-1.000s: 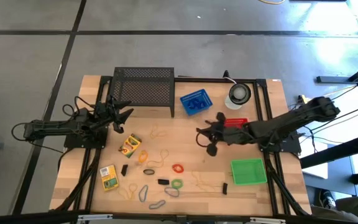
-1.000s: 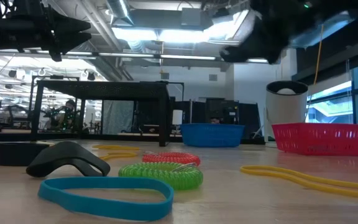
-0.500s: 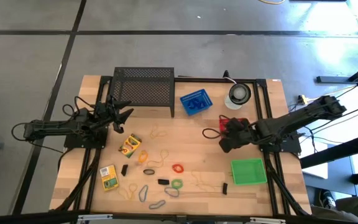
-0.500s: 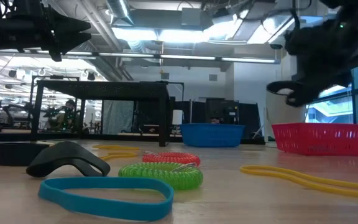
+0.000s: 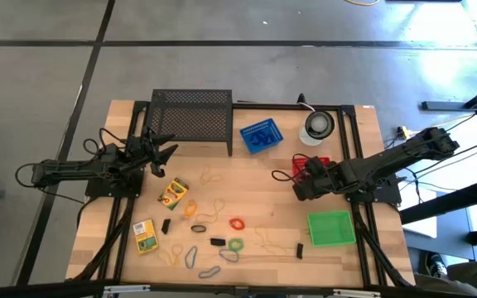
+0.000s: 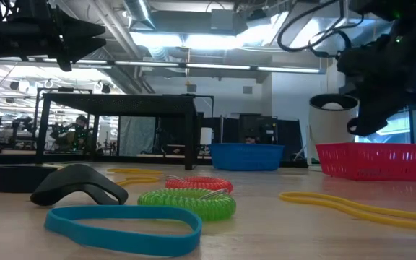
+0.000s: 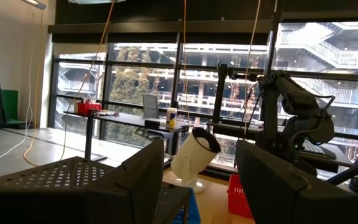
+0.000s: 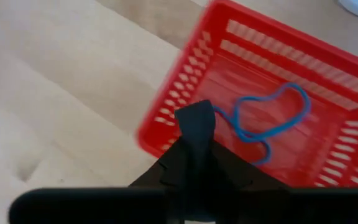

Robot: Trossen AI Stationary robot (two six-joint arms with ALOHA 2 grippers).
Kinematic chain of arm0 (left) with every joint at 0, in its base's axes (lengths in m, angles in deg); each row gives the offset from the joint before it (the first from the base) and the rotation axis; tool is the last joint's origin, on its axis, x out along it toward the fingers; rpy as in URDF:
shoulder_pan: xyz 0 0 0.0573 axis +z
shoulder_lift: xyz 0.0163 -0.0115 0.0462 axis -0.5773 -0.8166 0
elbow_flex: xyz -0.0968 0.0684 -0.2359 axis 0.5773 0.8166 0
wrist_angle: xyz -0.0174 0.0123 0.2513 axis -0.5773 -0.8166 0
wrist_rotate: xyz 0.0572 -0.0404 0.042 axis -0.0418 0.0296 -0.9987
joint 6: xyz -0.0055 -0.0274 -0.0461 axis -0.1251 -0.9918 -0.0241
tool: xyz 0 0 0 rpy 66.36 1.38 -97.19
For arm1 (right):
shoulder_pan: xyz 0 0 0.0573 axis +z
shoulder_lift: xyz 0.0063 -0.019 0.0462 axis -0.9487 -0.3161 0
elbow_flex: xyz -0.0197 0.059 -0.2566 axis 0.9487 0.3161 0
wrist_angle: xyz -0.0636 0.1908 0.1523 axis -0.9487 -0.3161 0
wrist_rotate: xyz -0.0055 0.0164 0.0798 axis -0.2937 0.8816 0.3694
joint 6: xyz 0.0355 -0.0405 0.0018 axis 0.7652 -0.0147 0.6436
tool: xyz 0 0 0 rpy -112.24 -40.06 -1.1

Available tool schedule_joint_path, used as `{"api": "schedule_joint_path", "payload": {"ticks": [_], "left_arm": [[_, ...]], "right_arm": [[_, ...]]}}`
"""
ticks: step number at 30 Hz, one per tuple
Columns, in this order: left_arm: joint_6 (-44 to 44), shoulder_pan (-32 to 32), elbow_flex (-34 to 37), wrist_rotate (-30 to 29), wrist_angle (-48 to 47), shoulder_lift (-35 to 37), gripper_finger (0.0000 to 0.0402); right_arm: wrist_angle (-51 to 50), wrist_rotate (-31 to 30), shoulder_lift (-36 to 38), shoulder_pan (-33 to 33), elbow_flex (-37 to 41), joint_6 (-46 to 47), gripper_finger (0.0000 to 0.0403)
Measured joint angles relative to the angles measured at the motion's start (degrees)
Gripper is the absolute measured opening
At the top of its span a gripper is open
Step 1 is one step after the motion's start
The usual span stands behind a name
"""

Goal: Pick & Place Office Desk Supplies
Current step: Put the black arm band into the red bin, then put the orange wrist coil into the blue bin

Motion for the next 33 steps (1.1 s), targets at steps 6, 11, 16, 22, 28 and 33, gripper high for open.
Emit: {"api": "schedule_joint_path", "payload": {"ticks": [6,11,16,22,28,33], "left_arm": [[0.0,0.0,0.0,0.0,0.0,0.0,0.0194],[0.0,0.0,0.0,0.0,0.0,0.0,0.0194],[0.0,0.0,0.0,0.0,0.0,0.0,0.0194],[0.0,0.0,0.0,0.0,0.0,0.0,0.0194],[0.0,0.0,0.0,0.0,0.0,0.0,0.0194],[0.0,0.0,0.0,0.0,0.0,0.0,0.0194]], "right_arm": [[-5.1,-0.1,0.0,0.0,0.0,4.7,0.0084],[-5.4,-2.2,0.0,0.0,0.0,4.9,0.0119],[-5.4,-3.5,0.0,0.0,0.0,4.9,0.0158],[-4.7,-4.6,0.0,0.0,0.0,4.7,0.0190],[-3.4,-4.6,0.0,0.0,0.0,4.7,0.0188],[-2.2,-4.6,0.0,0.0,-1.7,1.1,0.0177]]}}
